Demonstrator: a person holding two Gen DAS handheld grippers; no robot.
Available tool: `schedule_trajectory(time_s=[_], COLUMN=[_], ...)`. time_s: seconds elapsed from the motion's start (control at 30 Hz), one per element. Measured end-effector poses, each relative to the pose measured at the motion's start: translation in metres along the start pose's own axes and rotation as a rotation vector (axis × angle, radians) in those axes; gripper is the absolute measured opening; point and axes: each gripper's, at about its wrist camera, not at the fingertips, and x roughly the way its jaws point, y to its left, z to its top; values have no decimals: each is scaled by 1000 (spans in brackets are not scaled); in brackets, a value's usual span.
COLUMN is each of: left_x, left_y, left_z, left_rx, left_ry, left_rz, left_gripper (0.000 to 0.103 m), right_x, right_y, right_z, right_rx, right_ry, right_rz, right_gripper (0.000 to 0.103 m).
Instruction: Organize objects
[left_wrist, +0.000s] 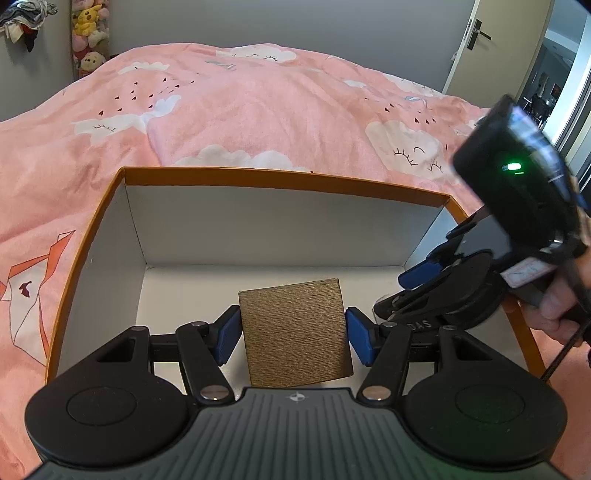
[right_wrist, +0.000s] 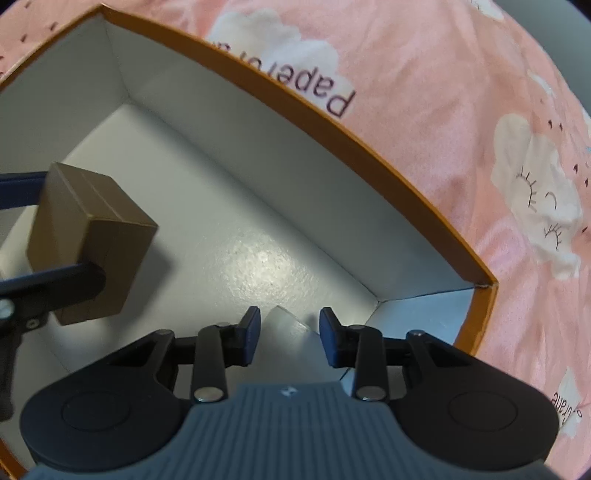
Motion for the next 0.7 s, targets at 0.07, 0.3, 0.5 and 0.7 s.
schedule_trajectory(time_s=[0.07,0.3,0.5,0.7], left_x=[0,6,3,-19], left_y=[0,-1,-2,13], left_z=[0,1,0,6], left_rx=[-1,0,7,-52], left_ry=[4,90,82,6], left_rz=[2,-25,-22,-3], left_gripper=[70,70,79,76], right_x=[-9,-35,-36,-53], right_y=[3,2,-6,0], right_z=[-5,-21,-24,-34], right_rx=[11,129,221,243], right_ry=[-33,-74,-84,-101], right_rz=[11,83,118,200], right_gripper=[38,38,40,47])
